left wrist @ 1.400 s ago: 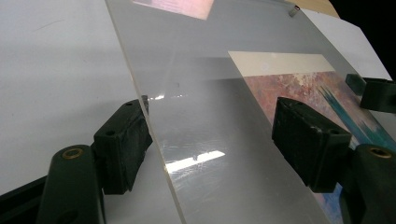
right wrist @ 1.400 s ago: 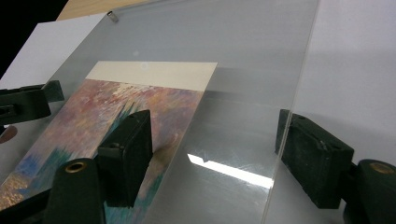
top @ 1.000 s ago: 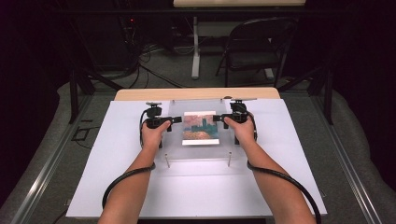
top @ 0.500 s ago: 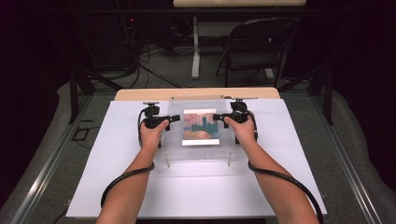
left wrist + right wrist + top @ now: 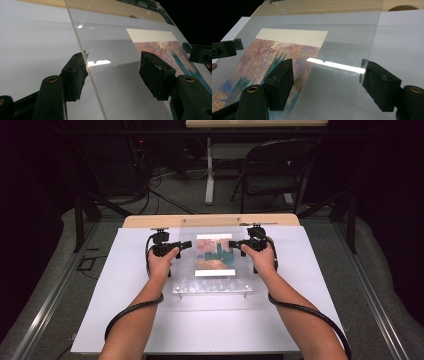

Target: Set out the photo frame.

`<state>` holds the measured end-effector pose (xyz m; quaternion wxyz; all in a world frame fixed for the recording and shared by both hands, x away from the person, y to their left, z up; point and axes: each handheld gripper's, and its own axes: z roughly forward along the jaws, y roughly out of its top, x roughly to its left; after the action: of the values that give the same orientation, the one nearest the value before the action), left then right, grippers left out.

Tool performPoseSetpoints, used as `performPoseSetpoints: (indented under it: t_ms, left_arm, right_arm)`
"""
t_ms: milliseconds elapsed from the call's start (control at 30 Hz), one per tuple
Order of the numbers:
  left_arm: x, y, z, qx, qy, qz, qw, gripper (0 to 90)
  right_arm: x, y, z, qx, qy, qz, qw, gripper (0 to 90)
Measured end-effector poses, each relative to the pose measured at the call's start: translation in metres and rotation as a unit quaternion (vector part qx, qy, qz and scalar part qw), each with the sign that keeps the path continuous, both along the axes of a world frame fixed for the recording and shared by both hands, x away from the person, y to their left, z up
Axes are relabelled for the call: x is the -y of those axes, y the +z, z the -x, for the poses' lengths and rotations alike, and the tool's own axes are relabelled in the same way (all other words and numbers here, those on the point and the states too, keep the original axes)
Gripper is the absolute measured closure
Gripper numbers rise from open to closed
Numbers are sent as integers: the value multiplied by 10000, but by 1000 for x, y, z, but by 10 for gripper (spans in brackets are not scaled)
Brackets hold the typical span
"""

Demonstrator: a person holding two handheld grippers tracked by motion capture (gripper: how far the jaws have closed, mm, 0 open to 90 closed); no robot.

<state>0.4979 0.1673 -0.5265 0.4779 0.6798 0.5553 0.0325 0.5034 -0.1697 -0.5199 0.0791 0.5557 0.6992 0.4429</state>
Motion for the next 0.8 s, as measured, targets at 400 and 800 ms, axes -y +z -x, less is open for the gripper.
performPoseSetpoints:
  t_ms: [400, 800]
  left_arm:
    - [-2, 15, 10, 232, -26, -9, 9997, 424]
    - [-7, 32, 23, 406, -158, 4, 9991, 476]
  right_arm:
    - [0, 17, 11, 309, 132, 173, 9993, 271]
    - [-1, 36, 26, 541, 284, 428, 9972, 271]
